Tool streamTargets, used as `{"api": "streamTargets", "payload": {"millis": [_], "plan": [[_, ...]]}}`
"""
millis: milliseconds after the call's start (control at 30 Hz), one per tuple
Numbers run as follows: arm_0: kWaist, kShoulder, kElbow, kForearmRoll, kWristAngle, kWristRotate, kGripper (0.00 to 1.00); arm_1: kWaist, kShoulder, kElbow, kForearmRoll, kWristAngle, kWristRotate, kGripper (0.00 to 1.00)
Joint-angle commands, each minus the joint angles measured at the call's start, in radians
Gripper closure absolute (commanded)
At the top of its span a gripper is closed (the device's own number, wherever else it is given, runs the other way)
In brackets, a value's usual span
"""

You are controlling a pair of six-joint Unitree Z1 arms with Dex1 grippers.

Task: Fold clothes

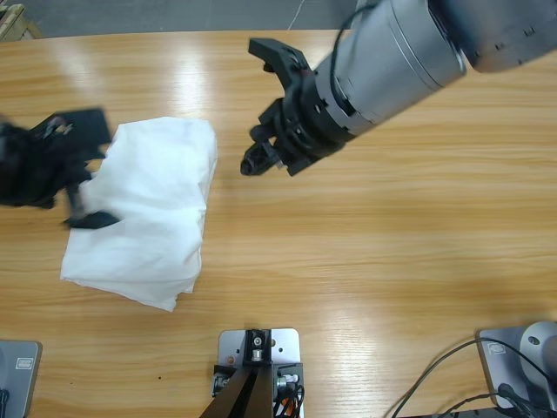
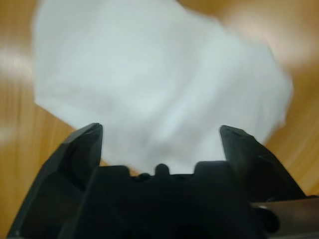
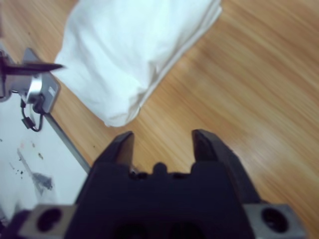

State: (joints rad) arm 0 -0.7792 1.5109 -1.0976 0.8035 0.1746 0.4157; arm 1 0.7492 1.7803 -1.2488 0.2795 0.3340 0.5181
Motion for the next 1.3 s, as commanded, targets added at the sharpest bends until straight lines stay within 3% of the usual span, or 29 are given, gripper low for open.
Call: {"api": "streamTargets", "payload": {"millis": [33,233,333,800,1000,1100,1200,1300], "plan": [[0.054,0.073,0.010,0.069,-0.032,0.435,0.032,-0.011,-0.212,0.177,0.021,-0.019,0.002,0.000],[0.120,0.112,-0.038,0.033,-0.095,0.514,0.032,-0.011,-0.370,0.357,0.021,-0.050,0.017,0.000],[0.121,0.131,-0.045,0.014,-0.184,0.506,0.032,-0.011,-0.354,0.365,0.005,-0.053,0.020,0.000],[0.179,0.577,-0.097,-0.058,-0.205,0.507,0.032,-0.014,-0.308,0.466,-0.098,-0.044,0.029,0.000],[0.179,0.667,-0.074,-0.079,-0.203,0.482,0.028,-0.075,-0.323,0.456,-0.091,-0.018,0.036,0.004],[0.184,0.673,-0.073,-0.081,-0.193,0.436,0.027,-0.100,-0.322,0.460,-0.088,-0.015,0.036,0.004],[0.203,0.685,-0.076,-0.078,-0.155,0.251,0.023,-0.113,-0.318,0.463,-0.088,-0.015,0.035,0.004],[0.209,0.681,-0.077,-0.075,-0.103,0.230,0.012,-0.124,-0.323,0.463,-0.085,-0.012,0.034,0.009]]}}
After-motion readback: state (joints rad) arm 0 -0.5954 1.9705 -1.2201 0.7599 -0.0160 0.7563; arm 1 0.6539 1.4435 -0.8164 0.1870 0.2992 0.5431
